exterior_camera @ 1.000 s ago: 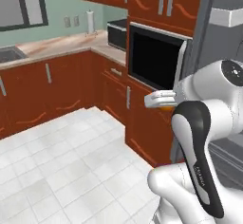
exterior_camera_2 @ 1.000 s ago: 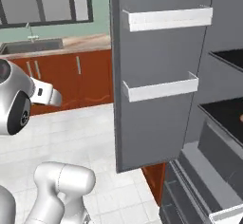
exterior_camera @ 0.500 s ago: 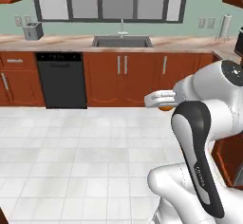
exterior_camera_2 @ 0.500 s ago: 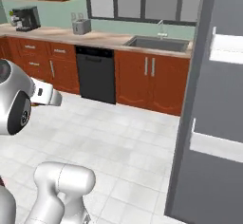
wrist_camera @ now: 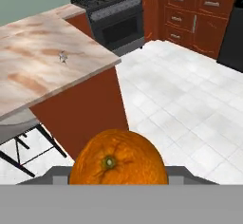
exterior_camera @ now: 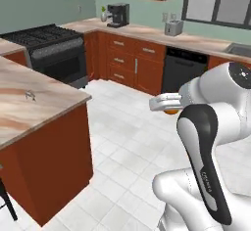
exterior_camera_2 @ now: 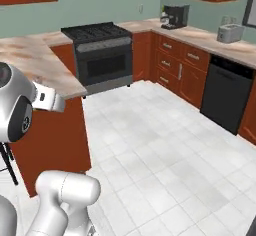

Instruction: Open the fridge, remove the tangerine, potato, and fish, and place them on any counter.

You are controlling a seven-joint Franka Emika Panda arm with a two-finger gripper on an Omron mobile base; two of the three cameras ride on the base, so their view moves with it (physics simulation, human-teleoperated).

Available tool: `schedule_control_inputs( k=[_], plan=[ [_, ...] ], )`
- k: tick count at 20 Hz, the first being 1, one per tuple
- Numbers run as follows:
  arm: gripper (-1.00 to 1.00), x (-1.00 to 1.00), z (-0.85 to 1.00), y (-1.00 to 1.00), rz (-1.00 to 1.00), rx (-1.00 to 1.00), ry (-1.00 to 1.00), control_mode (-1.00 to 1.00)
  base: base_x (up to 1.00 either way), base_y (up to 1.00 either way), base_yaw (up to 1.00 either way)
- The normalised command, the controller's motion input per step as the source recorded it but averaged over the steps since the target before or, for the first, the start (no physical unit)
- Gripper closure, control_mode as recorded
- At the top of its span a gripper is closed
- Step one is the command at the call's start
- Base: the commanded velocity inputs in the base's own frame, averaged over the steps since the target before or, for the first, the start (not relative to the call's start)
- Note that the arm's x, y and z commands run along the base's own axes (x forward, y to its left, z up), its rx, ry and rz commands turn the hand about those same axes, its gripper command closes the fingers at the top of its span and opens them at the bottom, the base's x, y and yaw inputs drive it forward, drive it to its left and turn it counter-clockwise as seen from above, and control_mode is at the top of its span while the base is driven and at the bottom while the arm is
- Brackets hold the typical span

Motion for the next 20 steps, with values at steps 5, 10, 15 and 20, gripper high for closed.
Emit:
schedule_control_inputs(
  k=[5,10,15,20],
  plan=[
    [1.0,0.0,0.0,0.0,0.0,0.0,0.0,1.0,0.17,0.0,0.94],
    [1.0,0.0,0.0,0.0,0.0,0.0,0.0,1.0,0.9,-0.06,0.65],
    [1.0,0.0,0.0,0.0,0.0,0.0,0.0,1.0,1.0,-0.03,0.18],
    [1.0,0.0,0.0,0.0,0.0,0.0,0.0,1.0,1.0,-0.21,-0.01]
  ],
)
